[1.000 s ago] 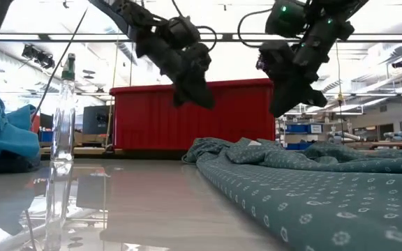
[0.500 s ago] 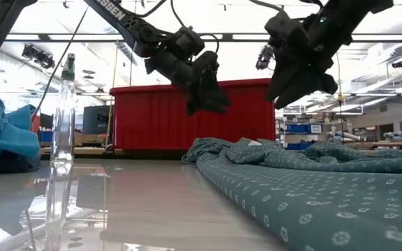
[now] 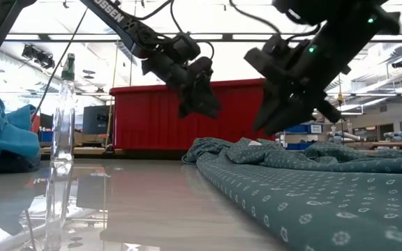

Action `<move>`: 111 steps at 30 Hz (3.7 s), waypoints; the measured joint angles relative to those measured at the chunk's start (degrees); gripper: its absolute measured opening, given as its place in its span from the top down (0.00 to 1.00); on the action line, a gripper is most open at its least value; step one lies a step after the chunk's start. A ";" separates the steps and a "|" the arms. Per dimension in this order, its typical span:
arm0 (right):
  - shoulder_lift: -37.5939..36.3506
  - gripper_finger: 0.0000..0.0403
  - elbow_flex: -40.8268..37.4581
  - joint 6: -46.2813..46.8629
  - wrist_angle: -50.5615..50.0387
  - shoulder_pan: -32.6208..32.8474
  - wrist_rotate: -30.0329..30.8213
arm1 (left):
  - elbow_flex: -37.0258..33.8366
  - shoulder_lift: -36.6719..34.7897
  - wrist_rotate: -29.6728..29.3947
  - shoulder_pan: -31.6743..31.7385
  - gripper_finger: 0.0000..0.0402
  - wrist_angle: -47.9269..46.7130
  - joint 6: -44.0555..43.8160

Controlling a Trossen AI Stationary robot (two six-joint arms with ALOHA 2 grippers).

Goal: Fold laundry
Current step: Fold the green polo shirt

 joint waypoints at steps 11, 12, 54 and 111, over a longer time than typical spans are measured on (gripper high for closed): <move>2.18 0.67 0.02 -5.30 -0.94 0.50 1.73 | 0.00 -0.07 -3.57 2.05 0.60 -0.04 12.09; 2.14 0.67 0.03 -6.21 -0.86 0.28 1.76 | 0.00 -0.07 -4.47 2.05 0.60 0.09 11.98; -7.27 0.99 0.63 -19.91 -10.84 2.12 -12.38 | 0.02 5.69 2.91 -5.83 0.60 12.09 22.91; 1.13 0.92 0.13 -10.77 4.75 -3.20 -23.95 | -1.14 3.03 -10.71 -5.62 1.00 -9.13 29.90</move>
